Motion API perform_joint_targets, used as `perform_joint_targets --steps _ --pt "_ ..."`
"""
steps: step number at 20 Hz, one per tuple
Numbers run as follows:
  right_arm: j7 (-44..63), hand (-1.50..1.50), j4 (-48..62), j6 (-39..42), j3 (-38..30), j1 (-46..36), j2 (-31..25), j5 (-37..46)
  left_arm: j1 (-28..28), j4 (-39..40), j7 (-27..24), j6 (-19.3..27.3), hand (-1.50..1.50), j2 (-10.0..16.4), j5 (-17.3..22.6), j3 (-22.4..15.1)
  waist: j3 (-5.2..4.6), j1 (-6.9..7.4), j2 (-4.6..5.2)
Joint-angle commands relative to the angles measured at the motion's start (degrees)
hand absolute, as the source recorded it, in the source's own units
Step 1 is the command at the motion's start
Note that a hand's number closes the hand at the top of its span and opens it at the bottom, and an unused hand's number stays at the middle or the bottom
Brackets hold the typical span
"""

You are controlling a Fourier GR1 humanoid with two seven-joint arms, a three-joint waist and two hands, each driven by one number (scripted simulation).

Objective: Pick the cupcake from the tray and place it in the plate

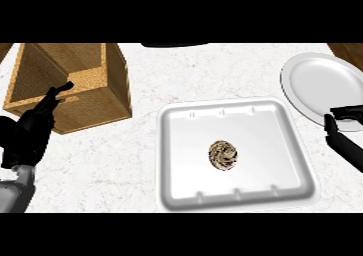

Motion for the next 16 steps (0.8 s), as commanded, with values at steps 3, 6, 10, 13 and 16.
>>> perform_joint_targets --steps 3,6,10,13,16 --pt "0.1 -1.50 -3.9 -15.0 -4.7 2.6 6.0 5.2 8.7 4.4 2.3 -0.5 0.00 -9.5 6.0 -3.3 -1.22 0.24 1.13" --pt "-0.9 -1.50 -6.6 -14.3 -3.5 5.5 6.5 5.6 9.7 2.9 3.0 -1.0 0.00 -10.3 6.4 -3.4 -1.11 0.34 1.03" --pt "2.8 -1.50 -9.8 -12.6 -1.0 9.4 4.2 8.8 11.3 1.8 2.2 -0.6 0.00 -10.9 4.2 -4.2 -1.24 0.34 1.23" --pt "8.2 -1.50 -9.6 -9.2 3.2 12.2 0.3 14.0 10.8 1.1 2.0 -1.8 0.00 -9.5 4.3 -2.6 -1.61 1.00 1.95" --pt "13.1 -1.50 -10.1 -3.9 6.5 14.7 -3.3 15.7 11.8 0.3 1.9 -1.8 0.00 -10.4 3.7 -3.3 -1.73 1.31 2.32"
